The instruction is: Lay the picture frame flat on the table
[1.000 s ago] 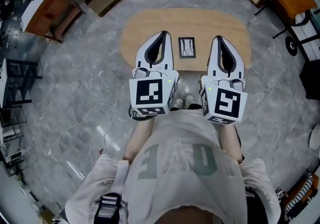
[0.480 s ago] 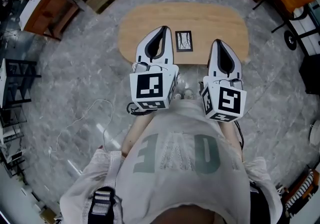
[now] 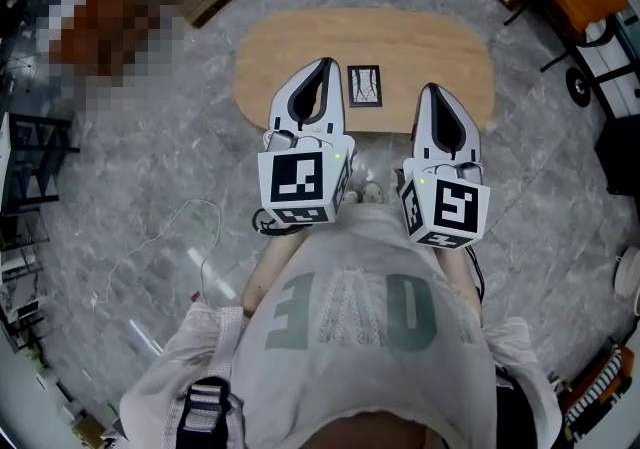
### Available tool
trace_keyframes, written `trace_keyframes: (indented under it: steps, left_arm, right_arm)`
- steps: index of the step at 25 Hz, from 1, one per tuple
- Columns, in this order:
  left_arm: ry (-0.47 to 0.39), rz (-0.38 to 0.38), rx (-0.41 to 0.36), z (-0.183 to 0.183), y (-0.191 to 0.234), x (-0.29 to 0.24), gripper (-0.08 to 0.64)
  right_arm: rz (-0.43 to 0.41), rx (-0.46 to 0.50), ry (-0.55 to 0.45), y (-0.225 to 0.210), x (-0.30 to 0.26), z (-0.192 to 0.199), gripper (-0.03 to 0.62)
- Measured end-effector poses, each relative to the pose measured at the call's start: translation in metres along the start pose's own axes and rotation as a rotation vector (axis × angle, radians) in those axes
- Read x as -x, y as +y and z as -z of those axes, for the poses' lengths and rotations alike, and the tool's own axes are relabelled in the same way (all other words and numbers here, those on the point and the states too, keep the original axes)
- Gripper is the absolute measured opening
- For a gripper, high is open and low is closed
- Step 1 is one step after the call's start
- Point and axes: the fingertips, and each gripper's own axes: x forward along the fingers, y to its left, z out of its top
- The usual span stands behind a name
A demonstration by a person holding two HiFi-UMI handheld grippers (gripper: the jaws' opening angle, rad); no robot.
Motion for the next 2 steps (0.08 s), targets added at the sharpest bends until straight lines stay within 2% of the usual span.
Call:
trace_keyframes:
  steps: [2]
  left_arm:
    - [0.003, -0.006, 0.001, 0.0003, 0.0, 0.001, 0.008]
  right_arm:
    - [-0.004, 0.001, 0.002, -0.0009, 0.0011, 0.0001, 0.006]
